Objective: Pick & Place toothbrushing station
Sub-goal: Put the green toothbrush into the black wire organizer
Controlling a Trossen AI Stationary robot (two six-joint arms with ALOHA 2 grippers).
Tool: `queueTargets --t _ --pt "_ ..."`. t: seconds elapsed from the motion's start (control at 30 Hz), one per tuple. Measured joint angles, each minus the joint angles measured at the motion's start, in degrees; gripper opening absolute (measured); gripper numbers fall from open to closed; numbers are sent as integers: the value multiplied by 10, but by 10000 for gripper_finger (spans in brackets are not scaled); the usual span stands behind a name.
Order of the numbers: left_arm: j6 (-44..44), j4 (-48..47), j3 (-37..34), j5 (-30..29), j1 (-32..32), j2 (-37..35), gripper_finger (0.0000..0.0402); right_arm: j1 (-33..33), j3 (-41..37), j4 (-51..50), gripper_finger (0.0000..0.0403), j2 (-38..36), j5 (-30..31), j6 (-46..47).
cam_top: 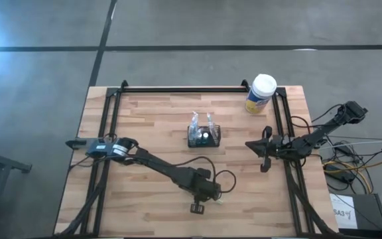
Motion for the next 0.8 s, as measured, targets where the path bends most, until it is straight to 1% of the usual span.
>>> queueTargets --t 0.13,0.2,0.3,0.47,0.53,0.63,0.8 --pt "8 4 0 -1 0 -1 35 0 0 -1 8 0 0 -1" --pt "12 5 0 -2 0 -1 32 0 0 -4 8 0 0 -2" --pt "23 6 0 -3 0 -1 15 0 0 -6 8 0 0 -2" --pt "34 8 -1 -6 0 -9 14 0 0 -6 8 1 0 -3" --pt "41 6 -3 -15 0 -17 14 0 0 -6 8 1 4 -4" --pt "39 3 -4 -25 2 -40 14 0 0 -7 8 1 5 -4" --pt "46 15 -14 -44 -2 -103 14 0 0 -20 8 1 6 11"
